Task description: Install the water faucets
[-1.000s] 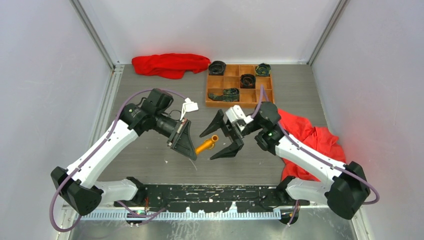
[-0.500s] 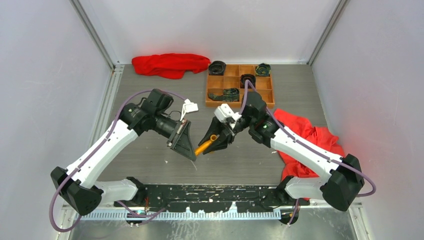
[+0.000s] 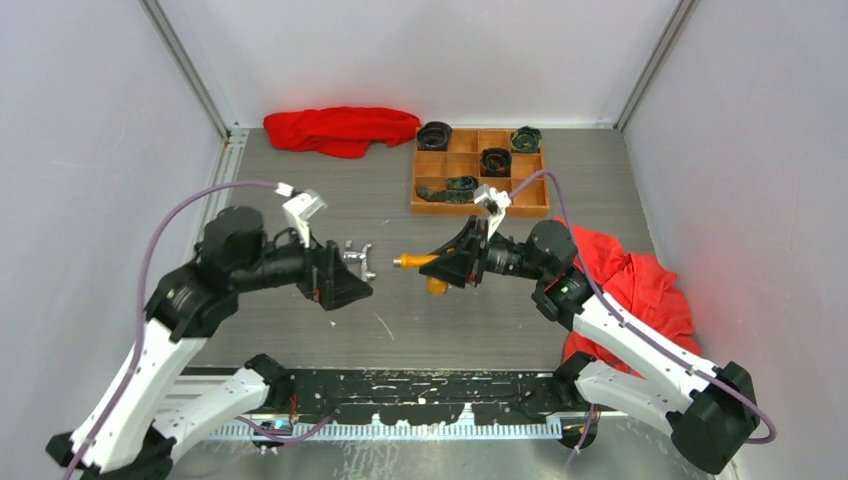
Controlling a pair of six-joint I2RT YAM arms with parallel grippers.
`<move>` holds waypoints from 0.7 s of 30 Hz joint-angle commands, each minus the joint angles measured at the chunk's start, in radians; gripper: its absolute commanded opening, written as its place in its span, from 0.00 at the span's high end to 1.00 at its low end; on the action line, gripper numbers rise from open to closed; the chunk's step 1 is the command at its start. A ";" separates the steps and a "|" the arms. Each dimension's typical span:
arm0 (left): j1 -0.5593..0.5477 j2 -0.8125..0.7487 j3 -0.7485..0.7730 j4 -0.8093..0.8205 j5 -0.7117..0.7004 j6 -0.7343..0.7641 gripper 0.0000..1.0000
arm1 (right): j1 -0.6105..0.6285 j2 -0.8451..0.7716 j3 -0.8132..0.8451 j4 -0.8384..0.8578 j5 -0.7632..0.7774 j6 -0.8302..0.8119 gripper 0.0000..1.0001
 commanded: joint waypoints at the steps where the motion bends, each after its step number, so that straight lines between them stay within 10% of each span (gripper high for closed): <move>1: 0.004 -0.047 -0.057 0.211 -0.179 -0.066 0.00 | -0.040 0.058 0.017 0.180 0.040 0.412 0.99; 10: 0.004 0.015 -0.167 0.381 -0.056 -0.248 0.05 | -0.045 0.230 -0.094 0.682 0.006 0.810 1.00; 21: 0.015 0.066 -0.291 0.688 0.038 -0.467 0.16 | -0.045 0.223 -0.095 0.660 -0.009 0.784 0.99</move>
